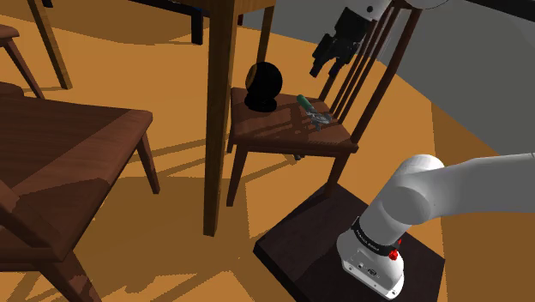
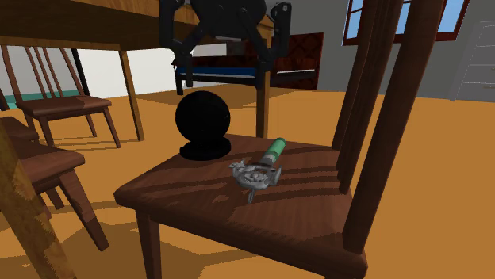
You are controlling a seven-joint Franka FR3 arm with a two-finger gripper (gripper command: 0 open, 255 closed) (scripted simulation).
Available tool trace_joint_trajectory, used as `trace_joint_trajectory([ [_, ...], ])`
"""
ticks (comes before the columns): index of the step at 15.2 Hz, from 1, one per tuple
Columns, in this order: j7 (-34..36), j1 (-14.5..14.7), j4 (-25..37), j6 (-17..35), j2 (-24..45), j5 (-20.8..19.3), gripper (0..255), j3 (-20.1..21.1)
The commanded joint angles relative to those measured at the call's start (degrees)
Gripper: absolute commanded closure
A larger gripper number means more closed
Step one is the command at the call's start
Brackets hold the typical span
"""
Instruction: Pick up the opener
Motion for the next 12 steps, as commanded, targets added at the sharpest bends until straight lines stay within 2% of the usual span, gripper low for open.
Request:
trace_joint_trajectory([
  [1,0.0,0.0,0.0,0.0,0.0,0.0,0,0.0],
  [12,15.9,-9.3,3.8,1.9,21.0,-0.4,0,-2.6],
])
